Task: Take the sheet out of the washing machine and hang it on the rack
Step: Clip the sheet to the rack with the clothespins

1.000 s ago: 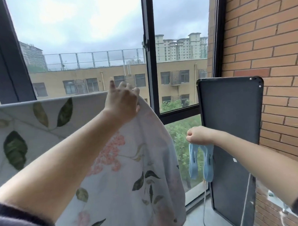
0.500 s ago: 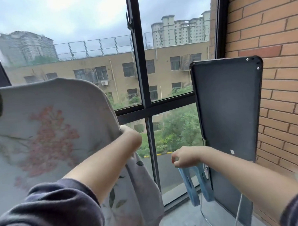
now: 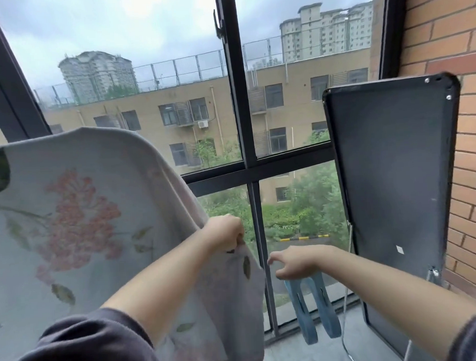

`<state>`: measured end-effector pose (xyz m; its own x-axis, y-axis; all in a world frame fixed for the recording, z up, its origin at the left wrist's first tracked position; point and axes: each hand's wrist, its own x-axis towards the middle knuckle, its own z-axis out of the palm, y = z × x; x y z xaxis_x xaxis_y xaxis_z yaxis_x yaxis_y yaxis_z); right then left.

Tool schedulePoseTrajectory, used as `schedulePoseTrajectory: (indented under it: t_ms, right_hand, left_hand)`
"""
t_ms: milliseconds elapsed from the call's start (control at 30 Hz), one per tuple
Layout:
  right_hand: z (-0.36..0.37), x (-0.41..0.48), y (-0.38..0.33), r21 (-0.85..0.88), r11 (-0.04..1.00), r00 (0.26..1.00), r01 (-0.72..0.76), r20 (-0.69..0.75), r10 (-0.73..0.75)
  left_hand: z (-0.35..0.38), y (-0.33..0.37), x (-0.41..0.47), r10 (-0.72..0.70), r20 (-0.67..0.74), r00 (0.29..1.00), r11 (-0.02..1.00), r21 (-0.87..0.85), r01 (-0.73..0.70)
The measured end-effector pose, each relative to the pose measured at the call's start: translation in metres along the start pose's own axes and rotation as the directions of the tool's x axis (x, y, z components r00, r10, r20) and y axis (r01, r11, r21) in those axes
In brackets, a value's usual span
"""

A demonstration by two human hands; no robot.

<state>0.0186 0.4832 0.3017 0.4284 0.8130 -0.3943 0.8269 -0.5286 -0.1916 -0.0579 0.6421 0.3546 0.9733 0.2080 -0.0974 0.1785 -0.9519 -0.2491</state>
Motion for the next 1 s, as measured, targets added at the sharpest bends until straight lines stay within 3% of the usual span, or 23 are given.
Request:
schedulePoseTrajectory:
  t_ms: [67, 133, 200, 267, 333, 400, 500, 567, 633, 767, 833, 900, 1000]
  right_hand:
    - [-0.002, 0.002, 0.008, 0.097, 0.995, 0.998, 0.007, -0.07, 0.0]
    - [-0.009, 0.002, 0.013, 0.208, 0.978, 0.986, 0.034, -0.169, 0.002]
    - [-0.015, -0.001, 0.015, 0.22, 0.973, 0.975, 0.068, -0.221, -0.018]
    - [-0.018, -0.006, 0.016, 0.129, 0.991, 0.983, 0.042, -0.184, -0.018]
    - [-0.013, -0.012, 0.016, 0.034, 0.999, 0.989, 0.008, -0.145, -0.003]
    - [-0.008, -0.017, 0.021, 0.006, 1.0, 0.99, -0.024, -0.137, 0.024]
    - [-0.004, -0.024, 0.023, -0.015, 0.999, 0.992, -0.033, -0.12, 0.031]
    - [-0.001, -0.029, 0.023, -0.064, 0.998, 0.993, -0.021, -0.118, 0.013]
    - [0.002, -0.034, 0.022, -0.135, 0.991, 0.991, -0.005, -0.132, -0.013]
    - [0.006, -0.042, 0.022, -0.179, 0.984, 0.991, -0.001, -0.133, -0.023]
    - [0.006, -0.044, 0.026, -0.122, 0.992, 0.996, -0.016, -0.094, 0.005]
    - [0.005, -0.045, 0.033, -0.018, 0.999, 0.997, -0.051, -0.065, 0.05]
    - [-0.008, -0.047, 0.05, 0.134, 0.985, 0.982, -0.109, -0.142, 0.128]
  left_hand:
    - [-0.011, 0.009, 0.003, 0.201, -0.216, 0.956, 0.966, -0.116, -0.23]
    - [-0.016, 0.02, 0.001, 0.355, -0.315, 0.88, 0.901, -0.134, -0.412]
    - [-0.015, 0.028, -0.001, 0.418, -0.353, 0.837, 0.869, -0.112, -0.481]
    - [-0.015, 0.031, -0.005, 0.4, -0.329, 0.856, 0.877, -0.135, -0.461]
    - [-0.021, 0.03, -0.005, 0.275, -0.179, 0.945, 0.938, -0.168, -0.304]
    - [-0.027, 0.025, 0.001, 0.047, -0.004, 0.999, 0.998, -0.028, -0.047]
    - [-0.031, 0.019, 0.006, -0.248, 0.236, 0.939, 0.949, 0.255, 0.187]
    - [-0.027, 0.023, 0.009, -0.268, 0.469, 0.842, 0.961, 0.194, 0.198]
    - [-0.018, 0.028, 0.009, -0.236, 0.505, 0.83, 0.97, 0.174, 0.17]
    - [-0.007, 0.034, 0.007, -0.21, 0.302, 0.93, 0.945, 0.305, 0.114]
    - [-0.013, 0.037, 0.008, -0.072, 0.052, 0.996, 0.961, 0.269, 0.055]
    - [-0.032, 0.043, 0.011, 0.015, -0.26, 0.966, 0.996, 0.087, 0.008]
    - [-0.069, 0.054, 0.02, 0.015, -0.574, 0.819, 0.969, -0.193, -0.153]
